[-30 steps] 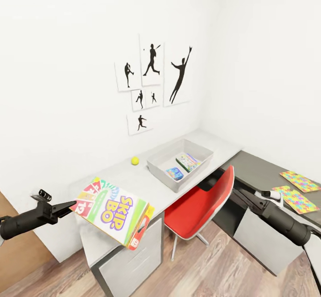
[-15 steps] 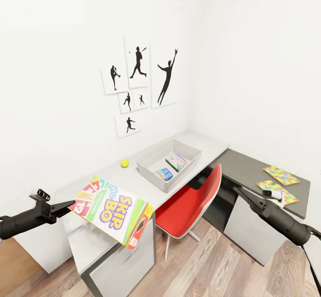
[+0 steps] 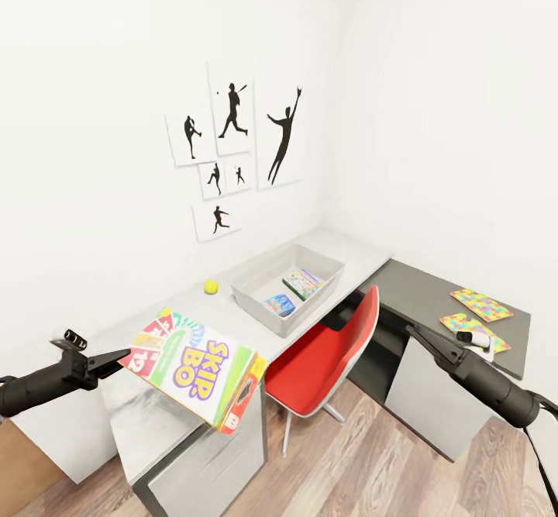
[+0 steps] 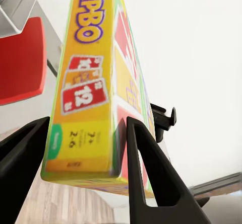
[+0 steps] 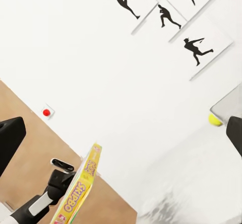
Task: Put all the toys in the child's room - the three board games (two on the bed and one on the table), the two jigsaw puzzles on the table, and the tennis ball on the table - inside the toy box on the table in the child's room.
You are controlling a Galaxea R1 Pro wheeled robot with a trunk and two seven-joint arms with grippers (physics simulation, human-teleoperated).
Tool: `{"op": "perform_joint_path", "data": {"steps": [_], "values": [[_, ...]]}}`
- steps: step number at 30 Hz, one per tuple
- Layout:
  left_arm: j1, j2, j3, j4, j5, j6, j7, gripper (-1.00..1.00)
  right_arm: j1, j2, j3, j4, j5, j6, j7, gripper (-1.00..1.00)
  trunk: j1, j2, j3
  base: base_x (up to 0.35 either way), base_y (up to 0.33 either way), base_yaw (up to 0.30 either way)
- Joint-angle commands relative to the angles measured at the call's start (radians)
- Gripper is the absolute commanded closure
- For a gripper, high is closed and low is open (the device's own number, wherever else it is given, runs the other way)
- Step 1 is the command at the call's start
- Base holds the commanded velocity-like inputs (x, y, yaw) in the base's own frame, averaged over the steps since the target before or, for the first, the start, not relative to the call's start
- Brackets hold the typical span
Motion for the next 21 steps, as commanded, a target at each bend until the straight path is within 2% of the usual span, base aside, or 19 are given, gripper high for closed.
{"op": "perform_joint_path", "data": {"steps": [1, 8, 21], "values": [[0.000, 0.000, 0.000, -0.001, 0.000, 0.010, -0.003, 1.00, -0.001, 0.000, 0.000, 0.000, -0.005, 0.006, 0.000, -1.00, 0.001, -0.002, -0.001, 0.131, -0.196, -0.173], [0.000, 0.000, -0.001, -0.001, 0.000, 0.009, -0.002, 1.00, -0.001, 0.000, 0.002, 0.004, -0.003, 0.005, -0.002, -1.00, 0.001, -0.002, 0.006, 0.161, -0.262, -0.162], [0.000, -0.001, -0.002, -0.001, 0.000, 0.009, -0.002, 1.00, -0.001, 0.001, 0.003, 0.004, 0.000, 0.004, -0.007, -1.00, 0.001, -0.002, 0.007, 0.265, -0.211, -0.011]]}}
